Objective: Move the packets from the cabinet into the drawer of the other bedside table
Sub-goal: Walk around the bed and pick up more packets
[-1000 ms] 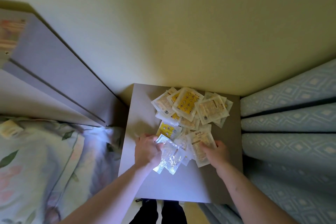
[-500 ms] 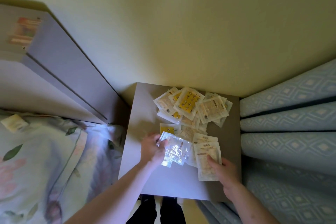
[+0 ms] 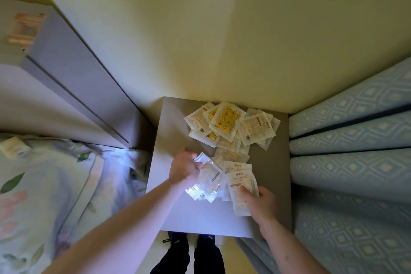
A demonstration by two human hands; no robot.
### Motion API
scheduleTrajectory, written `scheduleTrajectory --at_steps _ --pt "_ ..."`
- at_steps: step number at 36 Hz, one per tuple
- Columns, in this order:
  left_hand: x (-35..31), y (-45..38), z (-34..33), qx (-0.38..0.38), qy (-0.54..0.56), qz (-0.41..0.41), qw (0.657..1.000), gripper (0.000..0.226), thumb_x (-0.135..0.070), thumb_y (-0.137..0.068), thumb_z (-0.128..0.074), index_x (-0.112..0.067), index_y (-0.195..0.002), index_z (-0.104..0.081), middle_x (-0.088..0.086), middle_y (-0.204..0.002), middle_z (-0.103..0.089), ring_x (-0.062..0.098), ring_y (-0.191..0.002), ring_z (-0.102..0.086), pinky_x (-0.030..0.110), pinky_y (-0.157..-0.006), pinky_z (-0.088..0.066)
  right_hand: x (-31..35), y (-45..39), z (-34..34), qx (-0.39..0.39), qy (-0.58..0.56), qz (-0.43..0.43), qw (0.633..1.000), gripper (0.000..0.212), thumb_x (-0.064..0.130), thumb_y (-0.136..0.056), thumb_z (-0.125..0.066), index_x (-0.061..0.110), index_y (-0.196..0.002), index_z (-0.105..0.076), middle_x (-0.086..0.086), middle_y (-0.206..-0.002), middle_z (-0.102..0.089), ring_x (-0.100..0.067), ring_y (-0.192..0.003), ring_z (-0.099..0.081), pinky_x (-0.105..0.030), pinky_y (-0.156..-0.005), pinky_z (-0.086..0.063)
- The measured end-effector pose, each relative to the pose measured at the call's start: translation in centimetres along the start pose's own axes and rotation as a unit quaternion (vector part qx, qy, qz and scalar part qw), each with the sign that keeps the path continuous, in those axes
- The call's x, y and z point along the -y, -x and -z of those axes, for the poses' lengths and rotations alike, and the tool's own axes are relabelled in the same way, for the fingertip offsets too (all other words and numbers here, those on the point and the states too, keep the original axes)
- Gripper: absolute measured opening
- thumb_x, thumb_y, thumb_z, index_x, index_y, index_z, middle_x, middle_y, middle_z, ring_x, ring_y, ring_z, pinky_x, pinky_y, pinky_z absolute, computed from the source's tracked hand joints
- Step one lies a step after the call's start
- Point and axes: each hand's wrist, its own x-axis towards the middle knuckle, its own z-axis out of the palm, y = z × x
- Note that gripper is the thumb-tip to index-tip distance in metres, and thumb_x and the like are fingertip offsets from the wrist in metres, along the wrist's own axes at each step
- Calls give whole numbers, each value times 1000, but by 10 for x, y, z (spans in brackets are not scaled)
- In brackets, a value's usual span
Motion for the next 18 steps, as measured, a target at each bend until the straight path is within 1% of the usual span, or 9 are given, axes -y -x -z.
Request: scheduleTrajectory --at_steps 2,4,6,8,9,11,15,16,18 --pt "4 7 2 6 45 27 999 20 -26 -96 -67 -14 -111 -70 5 -112 -61 24 -94 -62 35 -75 -55 -1 4 -2 -3 2 4 1000 17 28 -87 -79 17 -99 -74 0 -88 -76 -20 -80 -73 -33 -66 -58" --pt "10 15 5 16 71 44 996 6 -22 -97 -66 -22 -92 -70 1 -92 -63 22 -82 -63 35 -69 -58 -1 9 -1 -6 -2 6 1000 17 27 -86 -80 18 -99 -75 1 -87 -77 -19 -79 -74 -35 -67 -60" --pt "16 24 7 18 64 41 997 14 -22 -96 -66 -24 -83 -67 -4 -74 -60 18 -67 -57 25 -53 -48 0 14 2 -7 -4 6 1000 18 26 -85 -81 17 -99 -75 0 -88 -77 -20 -79 -75 -36 -68 -61" --pt "22 38 12 6 54 40 998 27 -25 -95 -67 -21 -70 -59 -7 -61 -53 19 -60 -51 24 -49 -38 3 21 8 -7 -9 8 1000 19 23 -85 -81 14 -99 -74 -2 -90 -77 -20 -79 -74 -33 -64 -59" --pt "25 45 14 -3 47 38 998 29 -27 -95 -68 -22 -68 -57 -8 -62 -54 21 -61 -53 26 -51 -40 4 25 11 -8 -8 11 1000 19 22 -85 -81 13 -100 -74 -2 -90 -77 -19 -79 -74 -30 -61 -57" --pt "30 65 24 -12 26 44 999 18 -32 -95 -67 -27 -79 -60 -5 -73 -66 23 -69 -64 30 -55 -46 8 37 16 0 3 20 1000 20 23 -85 -81 13 -101 -74 -1 -91 -76 -17 -78 -73 -25 -57 -54" --pt "38 111 46 -35 35 34 998 19 -31 -94 -66 -17 -82 -62 13 -83 -70 22 -67 -57 29 -55 -39 19 70 29 16 24 44 999 13 20 -86 -80 15 -97 -73 -1 -89 -76 -13 -76 -71 -16 -50 -49" --pt "39 124 53 -44 37 39 998 18 -30 -95 -66 -14 -87 -65 12 -85 -70 24 -73 -60 29 -59 -42 21 79 33 20 28 49 998 12 18 -86 -80 14 -96 -74 -1 -88 -76 -14 -75 -71 -17 -51 -50" --pt "39 151 66 -57 42 53 996 25 -32 -96 -64 -13 -110 -72 8 -105 -72 23 -90 -64 28 -74 -49 26 99 40 27 42 66 997 12 19 -85 -80 14 -95 -75 -2 -87 -77 -17 -76 -73 -24 -57 -54"
